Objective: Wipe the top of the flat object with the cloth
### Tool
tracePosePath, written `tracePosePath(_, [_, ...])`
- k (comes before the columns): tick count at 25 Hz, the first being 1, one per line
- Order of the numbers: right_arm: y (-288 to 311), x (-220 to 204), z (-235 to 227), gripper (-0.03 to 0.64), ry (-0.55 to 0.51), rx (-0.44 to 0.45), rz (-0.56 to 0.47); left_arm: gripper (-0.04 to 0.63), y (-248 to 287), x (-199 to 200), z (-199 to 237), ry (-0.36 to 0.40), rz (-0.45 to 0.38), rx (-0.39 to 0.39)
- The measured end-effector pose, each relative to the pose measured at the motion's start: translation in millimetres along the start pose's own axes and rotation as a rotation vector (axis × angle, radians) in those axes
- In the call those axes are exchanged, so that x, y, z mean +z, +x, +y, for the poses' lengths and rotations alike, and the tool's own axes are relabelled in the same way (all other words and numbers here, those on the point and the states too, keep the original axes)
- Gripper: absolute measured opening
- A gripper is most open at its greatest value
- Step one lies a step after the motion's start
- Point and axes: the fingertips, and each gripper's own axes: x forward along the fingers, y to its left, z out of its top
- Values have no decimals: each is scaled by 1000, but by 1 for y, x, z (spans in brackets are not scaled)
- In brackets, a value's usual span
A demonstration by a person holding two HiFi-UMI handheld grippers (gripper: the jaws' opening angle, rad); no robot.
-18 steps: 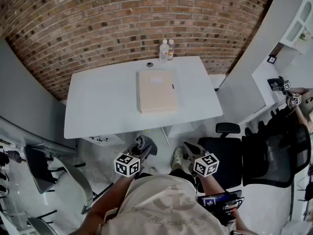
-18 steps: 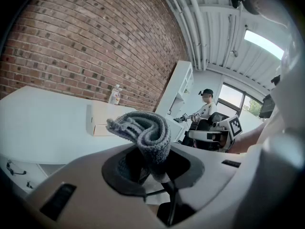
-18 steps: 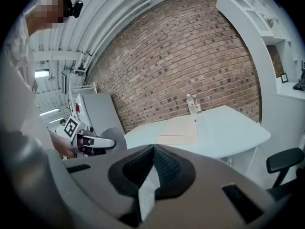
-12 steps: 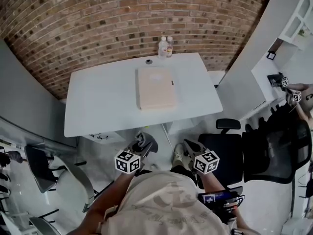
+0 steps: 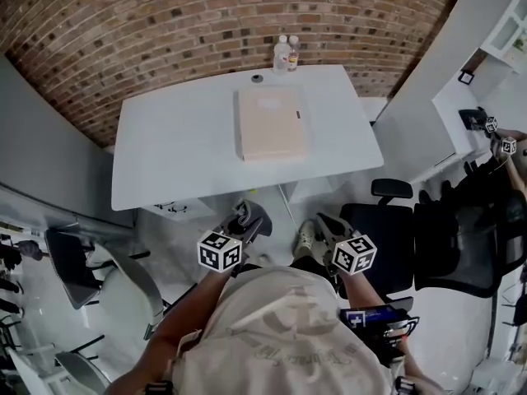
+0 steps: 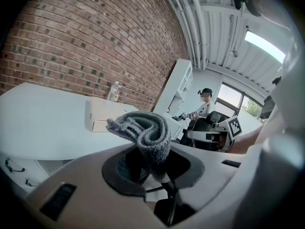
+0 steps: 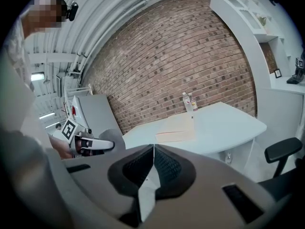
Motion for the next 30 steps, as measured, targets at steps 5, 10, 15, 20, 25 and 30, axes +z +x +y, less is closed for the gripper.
tracePosePath(5, [0,1,-1,21,20,-12,17,107,-2,0,9,-5,-7,32])
tracePosePath(10, [16,4,7,23,-38,10,59,107,-8,1,24,-43,-5,73])
tracePosePath(15, [26,-5,6,22,2,16,87,106,-7,-3,33,-62,13,91])
tracePosePath(20, [29,-5,-14,21,29,-3,97,106,10,2,41,-65,29,92])
tracePosePath(25, [42,6,-48,22,61,-14,96,106,42,27,47,-47,28,91])
tracePosePath(30, [74,35,-79,22,63,7,75,106,75,64,59,-18,29,91])
